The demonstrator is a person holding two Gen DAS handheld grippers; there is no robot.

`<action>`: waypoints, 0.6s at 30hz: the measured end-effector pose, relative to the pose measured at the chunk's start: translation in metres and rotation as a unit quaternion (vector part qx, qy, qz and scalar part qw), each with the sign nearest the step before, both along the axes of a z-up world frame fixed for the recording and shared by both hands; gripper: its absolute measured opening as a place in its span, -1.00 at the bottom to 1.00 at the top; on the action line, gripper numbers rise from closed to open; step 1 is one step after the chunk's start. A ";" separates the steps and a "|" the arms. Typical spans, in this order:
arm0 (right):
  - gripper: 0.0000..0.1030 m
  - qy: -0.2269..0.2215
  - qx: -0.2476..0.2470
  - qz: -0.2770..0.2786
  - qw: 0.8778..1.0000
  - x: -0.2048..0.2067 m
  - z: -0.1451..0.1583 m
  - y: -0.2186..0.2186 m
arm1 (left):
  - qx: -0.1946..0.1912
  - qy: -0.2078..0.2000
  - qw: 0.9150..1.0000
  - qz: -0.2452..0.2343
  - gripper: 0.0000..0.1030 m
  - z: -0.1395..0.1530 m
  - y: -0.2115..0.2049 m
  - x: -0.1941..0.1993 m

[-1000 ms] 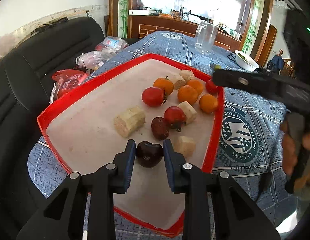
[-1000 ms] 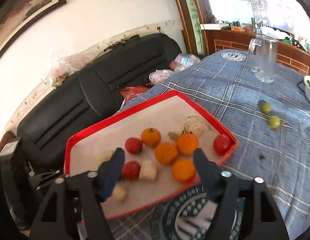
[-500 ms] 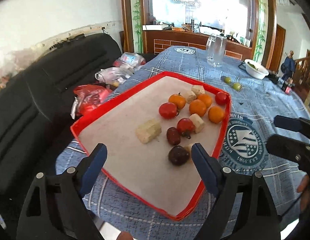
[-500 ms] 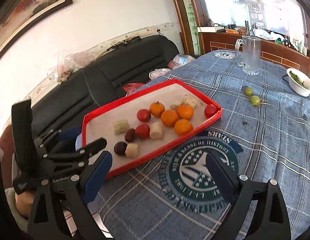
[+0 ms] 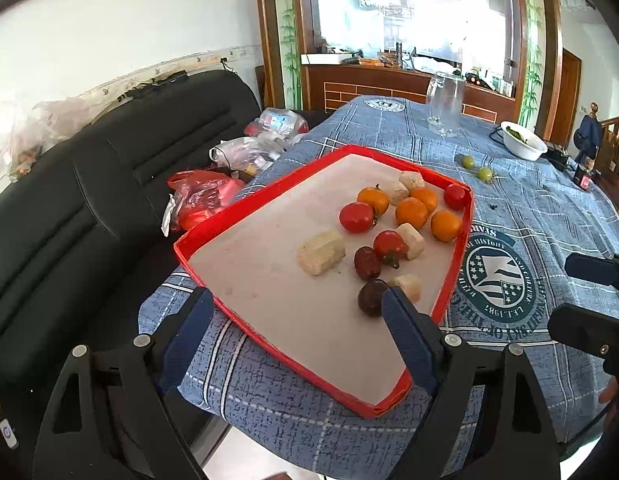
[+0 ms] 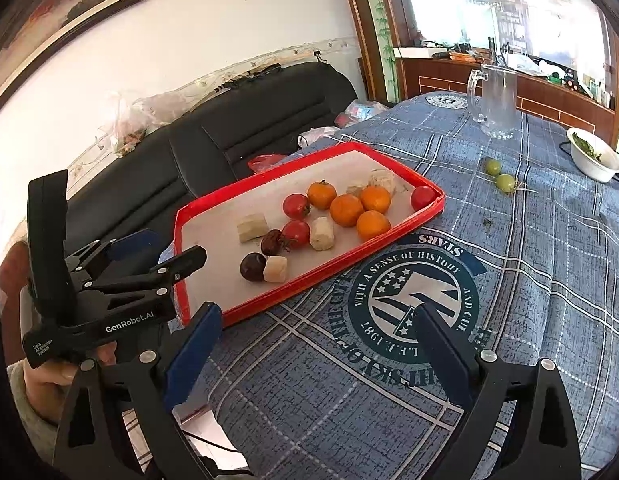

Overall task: Organize fruits
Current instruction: 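Withdraw both tools from the tray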

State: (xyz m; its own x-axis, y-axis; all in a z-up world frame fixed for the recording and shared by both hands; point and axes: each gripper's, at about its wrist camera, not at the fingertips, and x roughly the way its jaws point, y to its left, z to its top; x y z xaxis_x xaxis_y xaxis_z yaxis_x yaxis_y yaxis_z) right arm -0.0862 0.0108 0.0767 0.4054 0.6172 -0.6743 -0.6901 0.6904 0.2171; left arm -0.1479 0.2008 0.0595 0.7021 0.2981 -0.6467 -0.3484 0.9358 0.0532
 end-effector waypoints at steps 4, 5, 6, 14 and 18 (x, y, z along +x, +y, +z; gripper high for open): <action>0.88 -0.003 -0.001 0.002 1.000 -0.004 0.002 -0.001 | -0.013 -0.001 1.000 0.003 0.68 0.000 0.001 -0.002; 0.88 -0.004 -0.001 0.002 1.000 -0.005 0.003 -0.001 | -0.014 0.000 1.000 0.001 0.68 -0.001 0.001 -0.002; 0.88 -0.005 -0.002 0.002 1.000 -0.005 0.003 0.000 | -0.013 0.001 1.000 0.001 0.68 0.000 0.000 -0.003; 0.88 -0.004 -0.003 0.003 1.000 -0.007 0.004 0.002 | -0.015 0.018 1.000 -0.007 0.68 -0.001 -0.005 0.002; 0.88 -0.002 -0.003 0.001 1.000 -0.007 0.003 0.000 | -0.012 0.021 1.000 -0.004 0.68 -0.003 -0.007 0.003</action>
State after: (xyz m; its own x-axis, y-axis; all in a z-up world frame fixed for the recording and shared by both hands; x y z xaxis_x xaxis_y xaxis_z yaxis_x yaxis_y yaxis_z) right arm -0.0937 0.0107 0.0800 0.4070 0.6132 -0.6770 -0.6919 0.6909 0.2098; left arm -0.1451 0.1943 0.0563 0.6757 0.2773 -0.6831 -0.3394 0.9395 0.0457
